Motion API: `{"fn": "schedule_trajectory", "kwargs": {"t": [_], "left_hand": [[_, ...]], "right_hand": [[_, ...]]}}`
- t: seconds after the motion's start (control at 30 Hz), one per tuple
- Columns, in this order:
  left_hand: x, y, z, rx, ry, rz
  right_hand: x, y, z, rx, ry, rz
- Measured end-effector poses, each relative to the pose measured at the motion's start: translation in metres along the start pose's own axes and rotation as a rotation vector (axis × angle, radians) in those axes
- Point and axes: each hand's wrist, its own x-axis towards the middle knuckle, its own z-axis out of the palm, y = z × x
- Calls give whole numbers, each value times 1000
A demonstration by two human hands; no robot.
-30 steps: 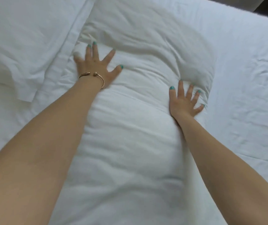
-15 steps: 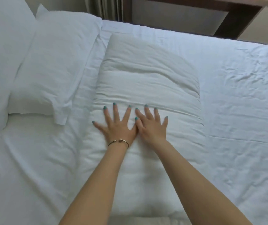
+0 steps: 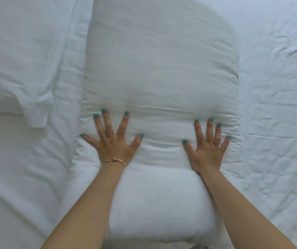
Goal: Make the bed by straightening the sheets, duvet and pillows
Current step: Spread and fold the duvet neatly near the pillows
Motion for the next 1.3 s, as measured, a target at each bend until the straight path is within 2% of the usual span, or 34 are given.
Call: {"fn": "schedule_trajectory", "kwargs": {"t": [0.17, 0.33, 0.43, 0.53, 0.63, 0.8, 0.87, 0.93, 1.0, 1.07, 1.13, 1.3], "left_hand": [[2, 4, 7, 9, 10, -1], [-5, 10, -35, -34, -5, -25], [-55, 32, -62, -100, -40, -6], [-130, 34, -53, 32, 23, 123], [-143, -5, -38, 109, 77, 90], [-146, -39, -30, 163, 71, 48], [-146, -42, -31, 147, 55, -12], [-148, -47, -33, 110, 43, -121], [-149, -53, -38, 59, 11, -210], [-148, -56, -41, 21, -32, -239], [-145, -55, -41, 6, -53, -245], [-138, -55, -16, -10, -43, -260]], "right_hand": [[7, 9, 13, 5, 34, -24], [-9, -8, -23, 18, -45, 43], [-55, -34, -35, 158, -58, 115], [-131, -50, -16, 38, -30, -39], [-152, -9, 1, -63, -60, -109], [-160, 104, -2, -106, -209, 185], [-167, 121, -7, -33, -304, 280], [-168, 121, -15, 19, -332, 273], [-167, 107, -24, 37, -207, 171], [-160, 84, -29, 52, -49, -15], [-148, 62, -23, 57, -5, -115], [-125, 47, 19, 30, -31, -21]]}}
